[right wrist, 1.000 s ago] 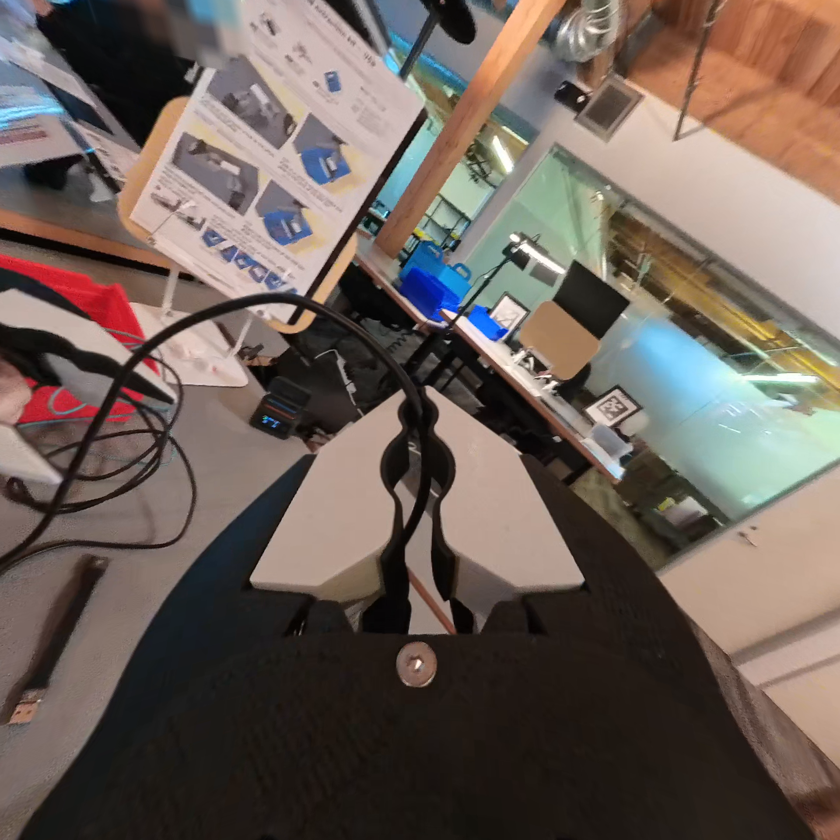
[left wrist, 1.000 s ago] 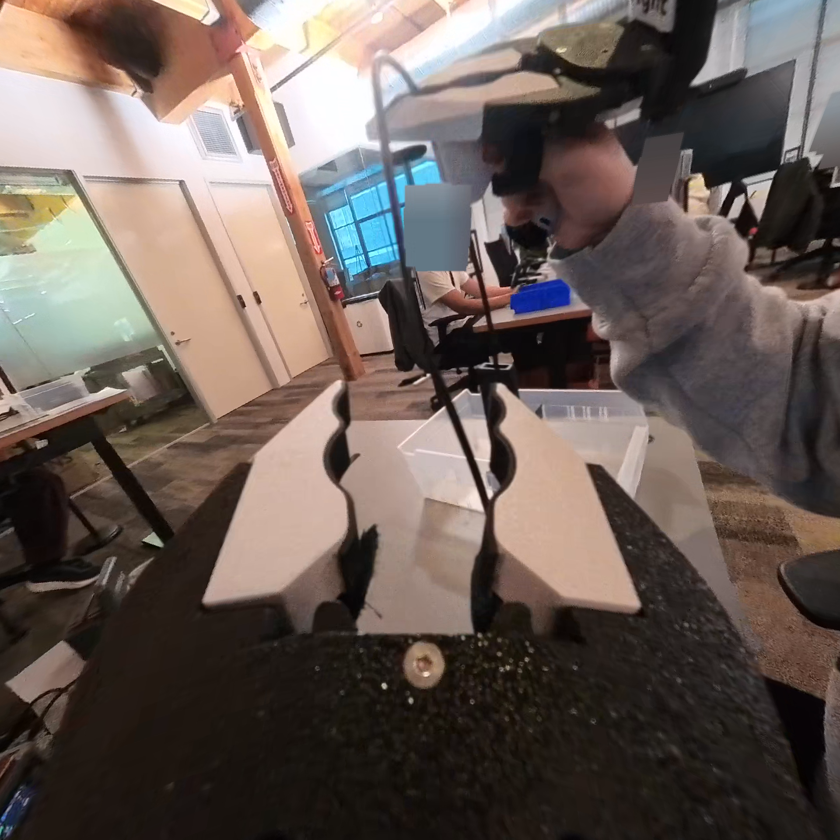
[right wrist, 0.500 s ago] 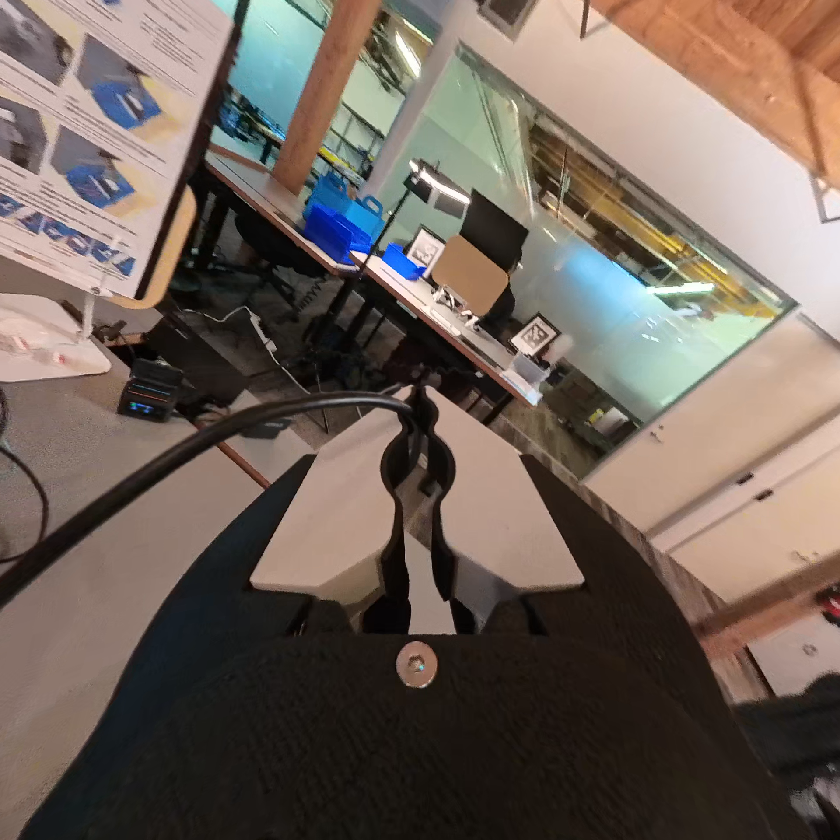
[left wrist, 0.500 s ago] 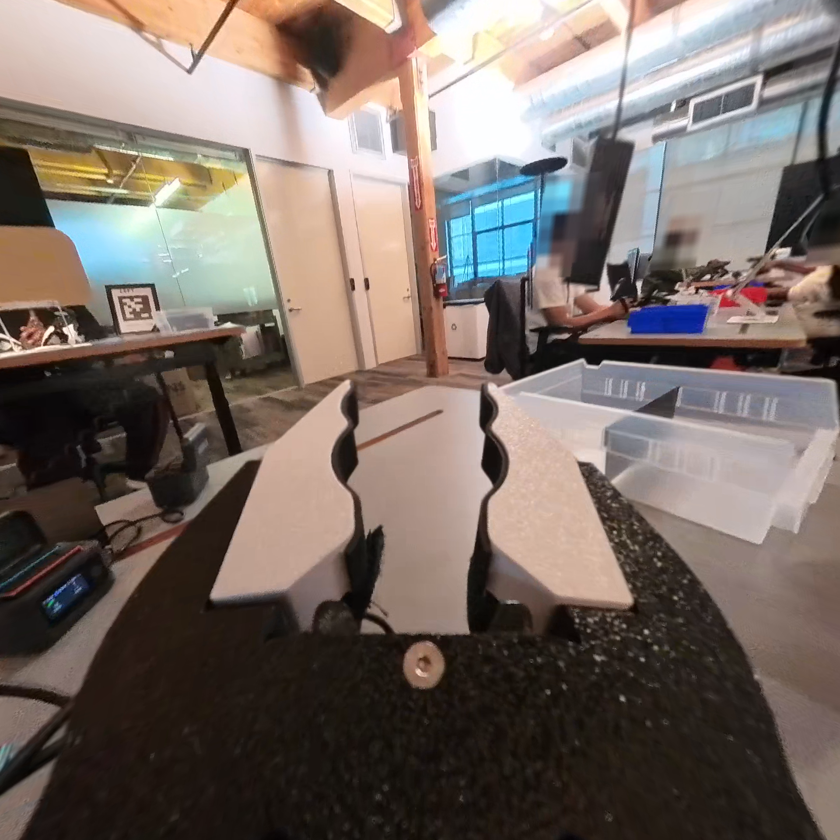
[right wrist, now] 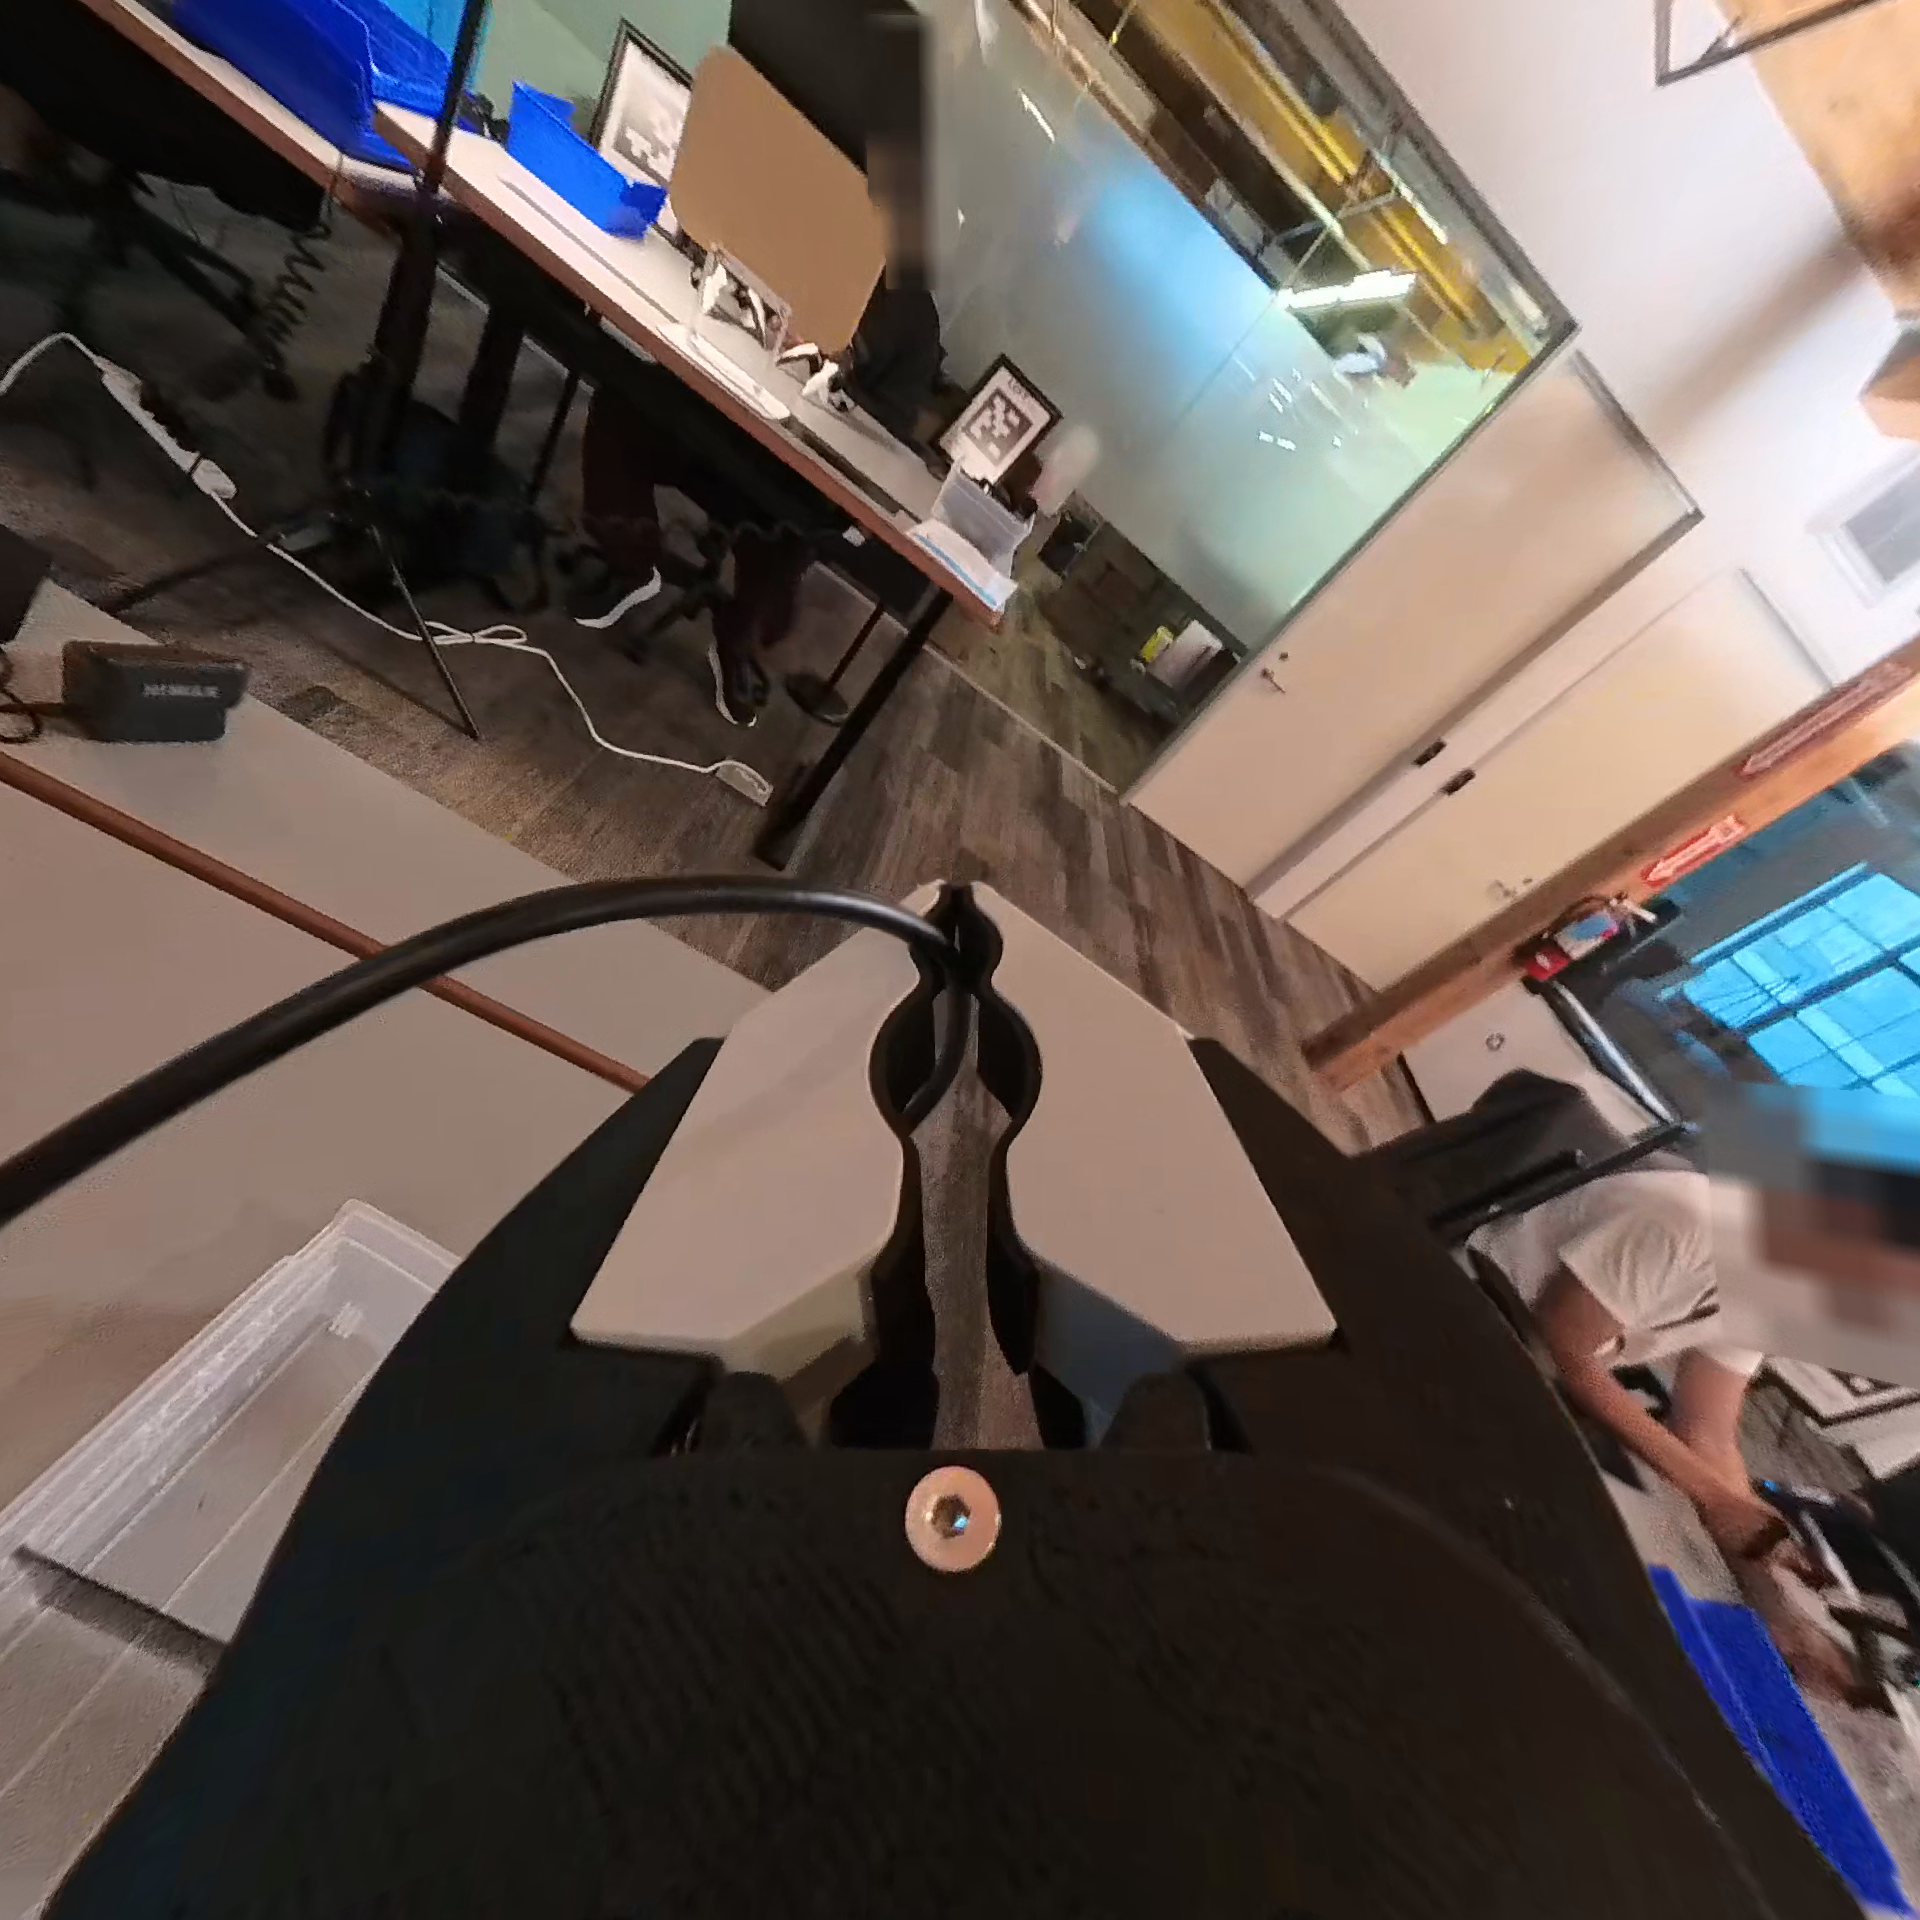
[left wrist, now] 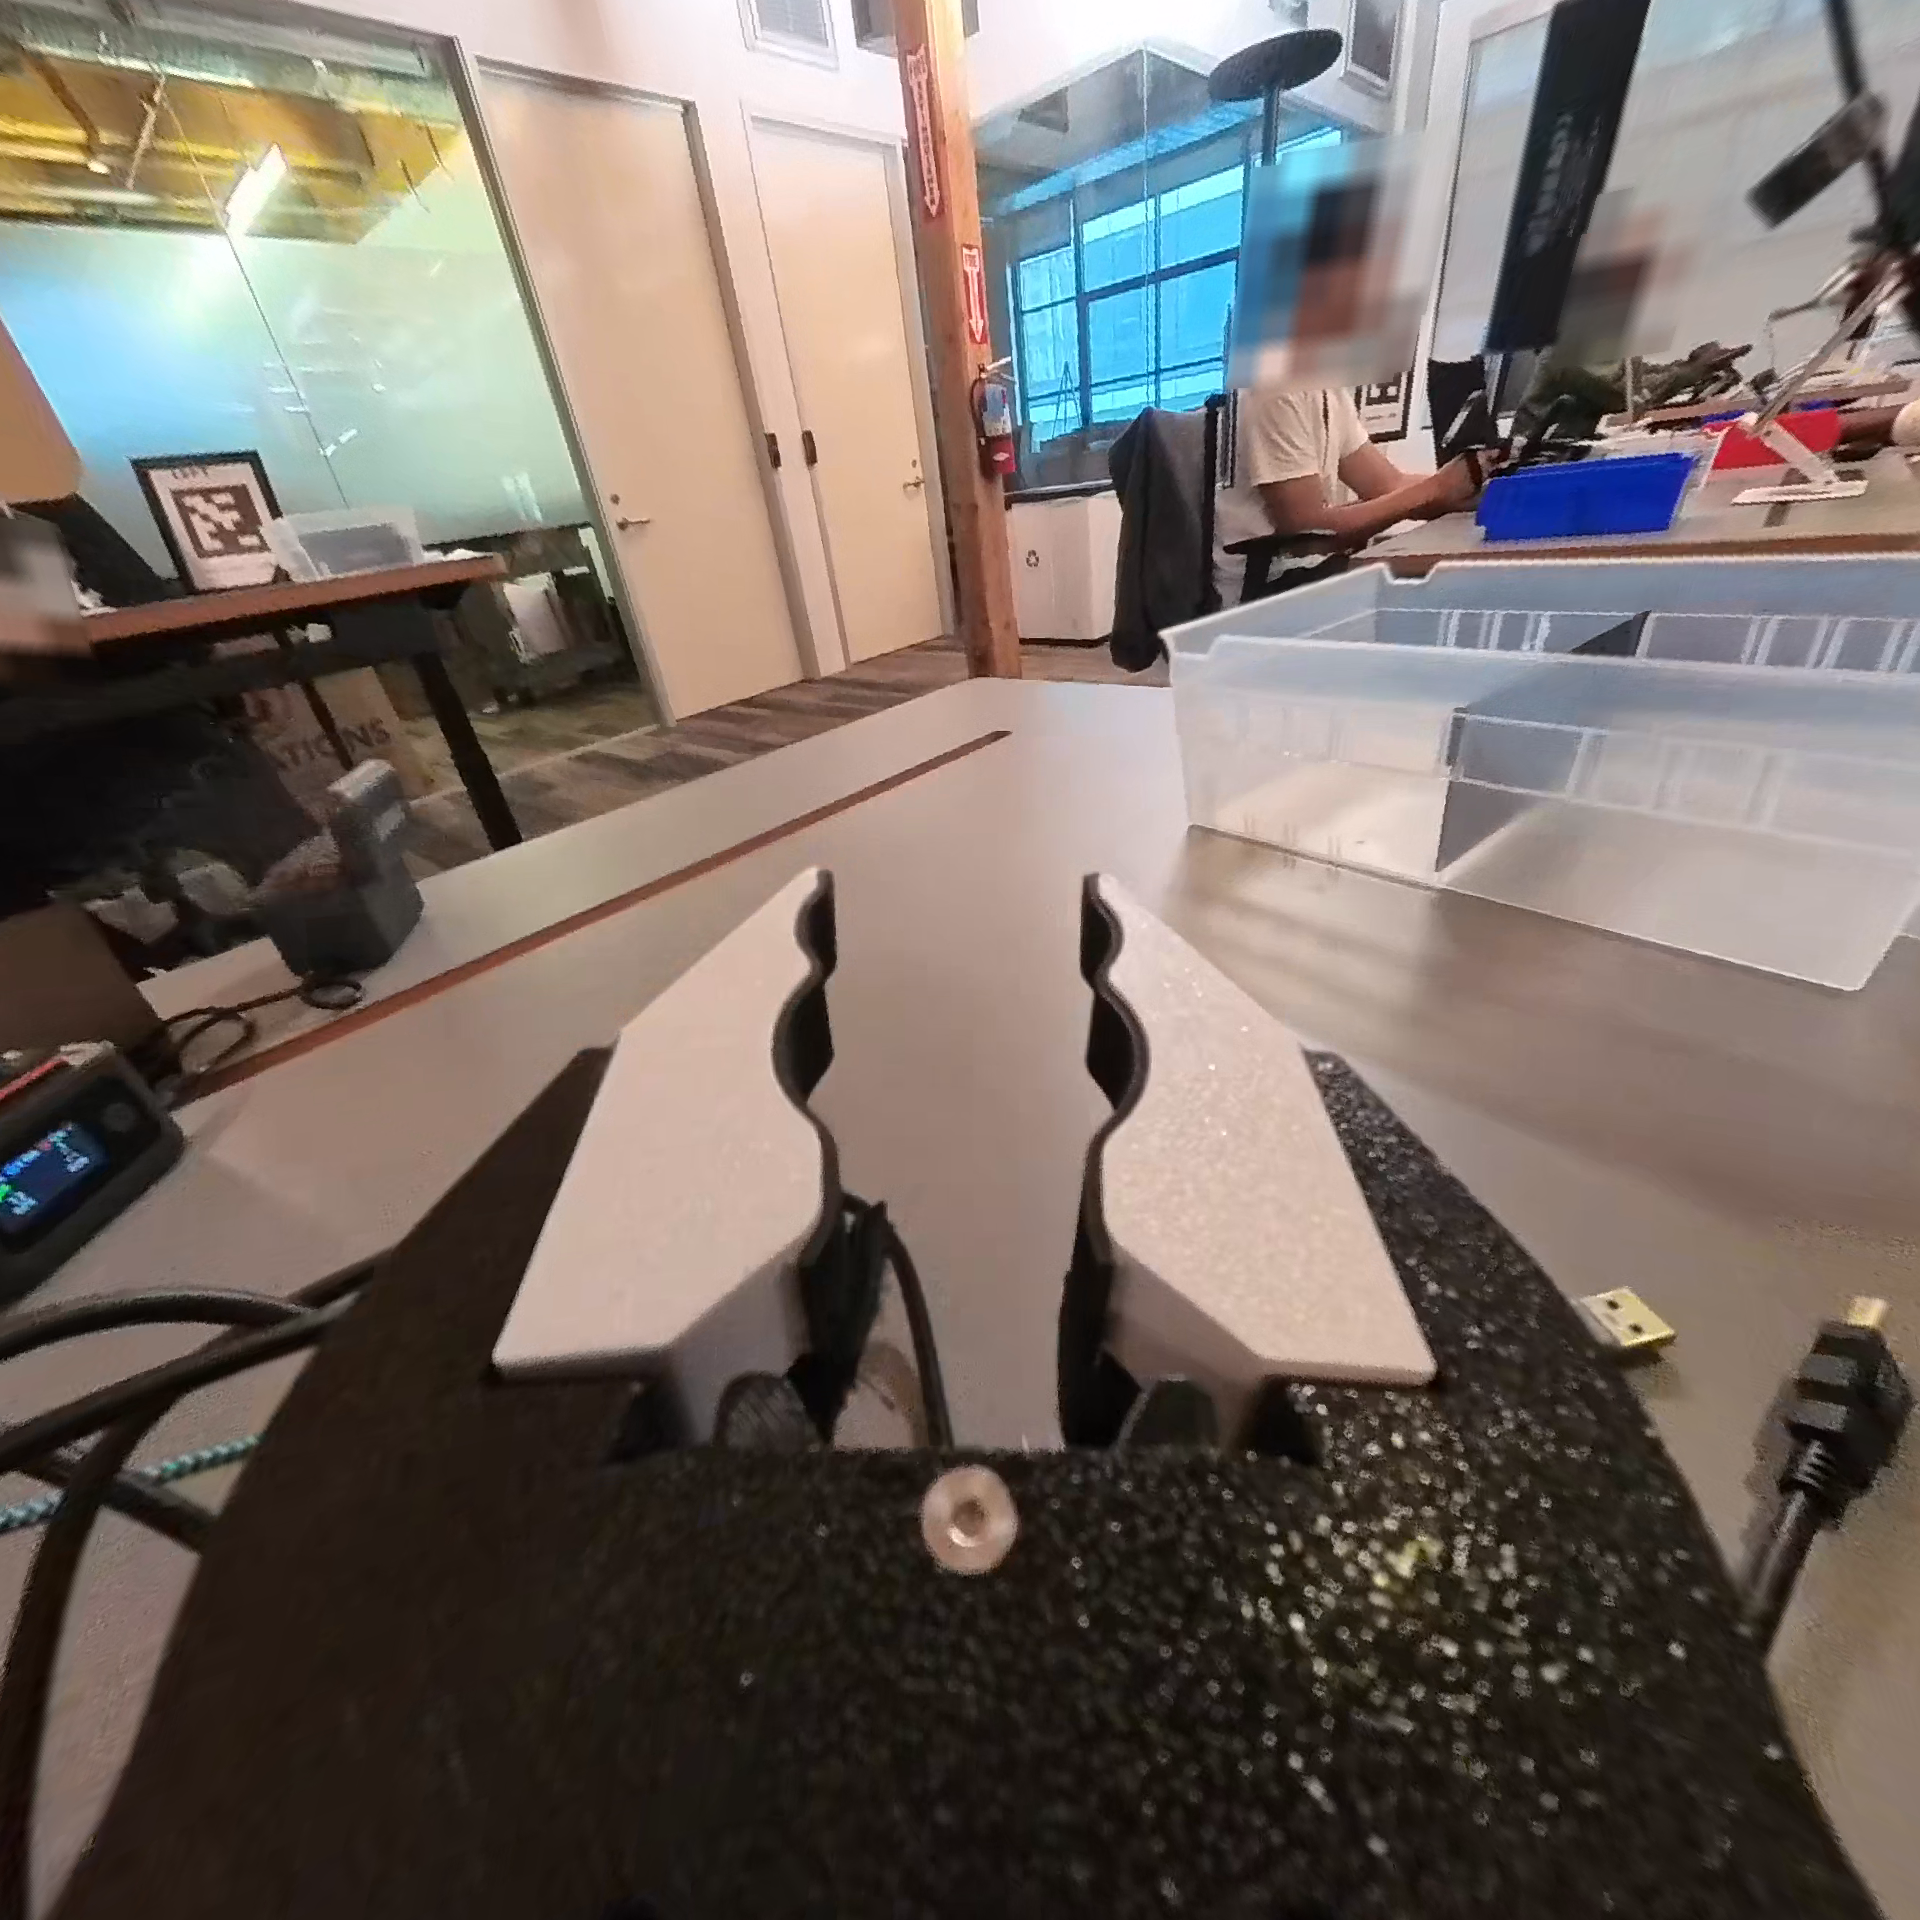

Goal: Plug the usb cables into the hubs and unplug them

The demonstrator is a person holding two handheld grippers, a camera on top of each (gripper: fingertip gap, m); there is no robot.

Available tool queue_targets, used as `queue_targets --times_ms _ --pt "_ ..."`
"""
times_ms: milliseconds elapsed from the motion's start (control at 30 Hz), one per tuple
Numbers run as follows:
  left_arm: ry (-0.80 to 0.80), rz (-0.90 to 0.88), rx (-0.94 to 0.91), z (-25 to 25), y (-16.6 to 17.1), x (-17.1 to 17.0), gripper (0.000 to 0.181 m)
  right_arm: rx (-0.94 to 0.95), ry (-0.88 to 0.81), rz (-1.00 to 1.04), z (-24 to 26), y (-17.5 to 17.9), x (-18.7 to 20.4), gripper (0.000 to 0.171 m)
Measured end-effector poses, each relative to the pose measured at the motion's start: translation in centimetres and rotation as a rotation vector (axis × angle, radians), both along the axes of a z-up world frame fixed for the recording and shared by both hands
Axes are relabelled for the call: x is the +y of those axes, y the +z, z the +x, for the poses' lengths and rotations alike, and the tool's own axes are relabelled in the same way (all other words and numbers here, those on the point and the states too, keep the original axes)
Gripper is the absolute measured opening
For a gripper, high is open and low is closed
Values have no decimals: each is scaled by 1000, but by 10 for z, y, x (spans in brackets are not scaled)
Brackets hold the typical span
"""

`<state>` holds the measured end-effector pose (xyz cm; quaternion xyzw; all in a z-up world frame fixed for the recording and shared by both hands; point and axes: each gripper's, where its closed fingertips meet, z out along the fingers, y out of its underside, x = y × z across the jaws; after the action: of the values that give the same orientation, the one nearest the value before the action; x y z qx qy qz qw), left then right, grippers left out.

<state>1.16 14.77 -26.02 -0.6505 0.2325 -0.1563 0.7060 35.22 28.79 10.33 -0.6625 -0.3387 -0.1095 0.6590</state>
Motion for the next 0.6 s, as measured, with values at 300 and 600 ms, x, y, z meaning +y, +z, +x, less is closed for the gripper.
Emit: queue_targets --times_ms 300,600 --pt "43 11 78 -2 -11 3 42 46 -50 -131 22 -70 38 0" --pt "44 24 175 4 -17 2 40 -25 -90 -269 23 -137 50 0"
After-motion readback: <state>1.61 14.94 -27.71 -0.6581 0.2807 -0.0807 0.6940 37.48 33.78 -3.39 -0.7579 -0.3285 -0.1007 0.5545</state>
